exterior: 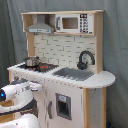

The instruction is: Play with the kitchen

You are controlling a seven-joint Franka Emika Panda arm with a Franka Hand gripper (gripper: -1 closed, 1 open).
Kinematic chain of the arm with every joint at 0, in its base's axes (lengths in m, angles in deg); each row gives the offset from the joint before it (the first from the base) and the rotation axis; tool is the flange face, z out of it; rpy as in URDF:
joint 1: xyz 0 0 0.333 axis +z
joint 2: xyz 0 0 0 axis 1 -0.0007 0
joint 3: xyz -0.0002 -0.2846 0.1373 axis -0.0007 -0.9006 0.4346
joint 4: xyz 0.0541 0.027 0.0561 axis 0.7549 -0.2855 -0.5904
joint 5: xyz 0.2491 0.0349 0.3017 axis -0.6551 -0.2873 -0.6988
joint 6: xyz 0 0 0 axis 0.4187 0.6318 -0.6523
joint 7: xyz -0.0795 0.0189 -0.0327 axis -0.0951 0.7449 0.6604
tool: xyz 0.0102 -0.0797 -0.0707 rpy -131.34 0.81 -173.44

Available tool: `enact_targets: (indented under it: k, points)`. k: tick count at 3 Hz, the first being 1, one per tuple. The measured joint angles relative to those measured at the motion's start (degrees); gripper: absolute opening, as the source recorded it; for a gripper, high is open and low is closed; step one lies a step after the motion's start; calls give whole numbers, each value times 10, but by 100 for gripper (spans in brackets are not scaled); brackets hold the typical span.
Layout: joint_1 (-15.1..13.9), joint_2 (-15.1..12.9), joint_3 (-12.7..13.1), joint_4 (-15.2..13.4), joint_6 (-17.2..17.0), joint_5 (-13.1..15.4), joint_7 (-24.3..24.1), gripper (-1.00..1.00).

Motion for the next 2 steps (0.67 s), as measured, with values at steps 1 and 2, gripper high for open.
enact_targets:
  k: [1,2]
  points:
    - [0,0,0,0,0,0,59,-100]
    - [0,0,0,1,-1,0,119,-100]
